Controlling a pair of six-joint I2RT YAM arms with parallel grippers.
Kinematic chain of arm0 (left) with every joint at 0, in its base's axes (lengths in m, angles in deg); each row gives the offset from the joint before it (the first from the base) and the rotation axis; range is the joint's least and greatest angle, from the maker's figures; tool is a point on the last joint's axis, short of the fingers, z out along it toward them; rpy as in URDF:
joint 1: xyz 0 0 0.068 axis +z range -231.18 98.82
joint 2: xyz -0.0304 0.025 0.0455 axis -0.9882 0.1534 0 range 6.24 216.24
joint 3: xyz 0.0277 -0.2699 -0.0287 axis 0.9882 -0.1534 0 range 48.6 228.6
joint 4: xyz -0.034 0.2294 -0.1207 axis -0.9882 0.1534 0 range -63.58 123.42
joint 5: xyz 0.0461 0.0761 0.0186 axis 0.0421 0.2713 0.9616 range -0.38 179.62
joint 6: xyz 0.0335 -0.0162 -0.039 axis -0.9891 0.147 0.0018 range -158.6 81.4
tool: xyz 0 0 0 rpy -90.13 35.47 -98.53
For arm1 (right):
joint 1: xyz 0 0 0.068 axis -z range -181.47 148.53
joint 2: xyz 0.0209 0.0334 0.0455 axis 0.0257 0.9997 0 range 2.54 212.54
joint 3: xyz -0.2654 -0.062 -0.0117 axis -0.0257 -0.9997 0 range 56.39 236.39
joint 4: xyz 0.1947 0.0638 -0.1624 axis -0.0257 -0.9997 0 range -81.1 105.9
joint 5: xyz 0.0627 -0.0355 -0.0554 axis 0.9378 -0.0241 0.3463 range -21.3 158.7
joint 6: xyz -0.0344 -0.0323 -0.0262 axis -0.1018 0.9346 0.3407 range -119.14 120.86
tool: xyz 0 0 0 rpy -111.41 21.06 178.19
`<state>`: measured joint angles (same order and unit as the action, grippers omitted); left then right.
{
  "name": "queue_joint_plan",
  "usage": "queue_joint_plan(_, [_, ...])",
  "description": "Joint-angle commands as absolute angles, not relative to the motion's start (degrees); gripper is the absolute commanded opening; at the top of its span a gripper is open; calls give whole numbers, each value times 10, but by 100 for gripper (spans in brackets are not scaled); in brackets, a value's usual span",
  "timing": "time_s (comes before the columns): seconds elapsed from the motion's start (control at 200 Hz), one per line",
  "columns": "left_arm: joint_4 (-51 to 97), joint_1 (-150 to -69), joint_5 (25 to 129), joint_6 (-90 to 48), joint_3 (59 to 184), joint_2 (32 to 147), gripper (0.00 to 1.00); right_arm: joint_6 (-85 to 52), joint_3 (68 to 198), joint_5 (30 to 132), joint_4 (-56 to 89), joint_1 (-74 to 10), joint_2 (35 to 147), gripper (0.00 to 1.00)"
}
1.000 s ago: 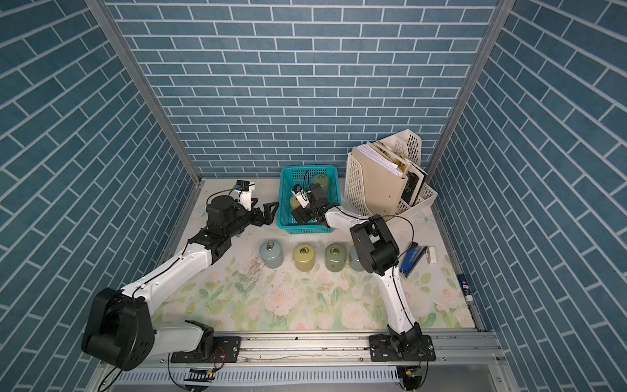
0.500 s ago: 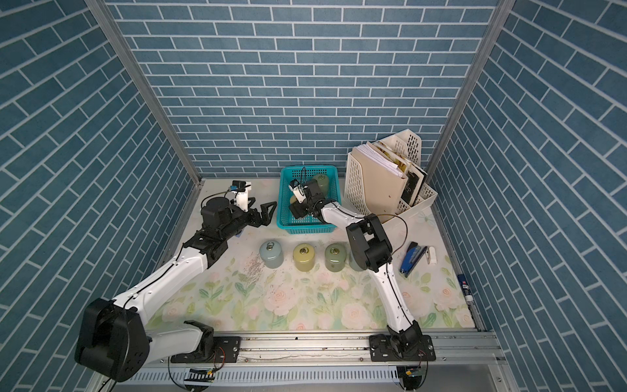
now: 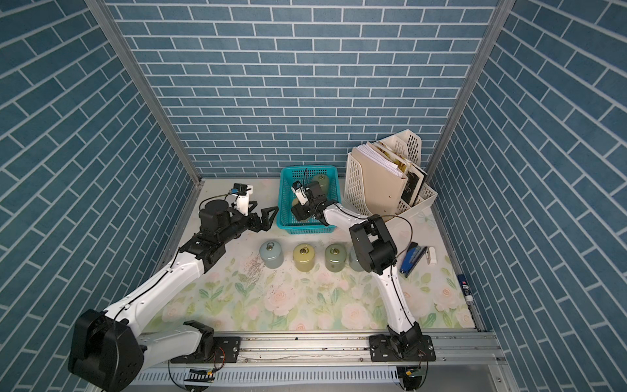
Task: Take the tea canister out of the basket
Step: Pick up the tea canister from the basket, then place the tea canister at the center of the board.
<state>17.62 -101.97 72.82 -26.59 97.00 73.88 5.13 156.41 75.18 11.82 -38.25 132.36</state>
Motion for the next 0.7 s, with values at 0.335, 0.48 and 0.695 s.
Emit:
queue_joint_plan(0.335, [233, -1069, 678, -263, 990, 654, 100, 52, 1323, 682, 184, -449, 941, 0])
queue_joint_plan(0.48, [279, -1070, 675, -266, 991, 622, 100, 39, 1234, 675, 169, -494, 831, 0])
queue_joint_plan(0.695, [294, -1083, 652, -261, 951, 572, 100, -20, 1089, 617, 155, -562, 699, 0])
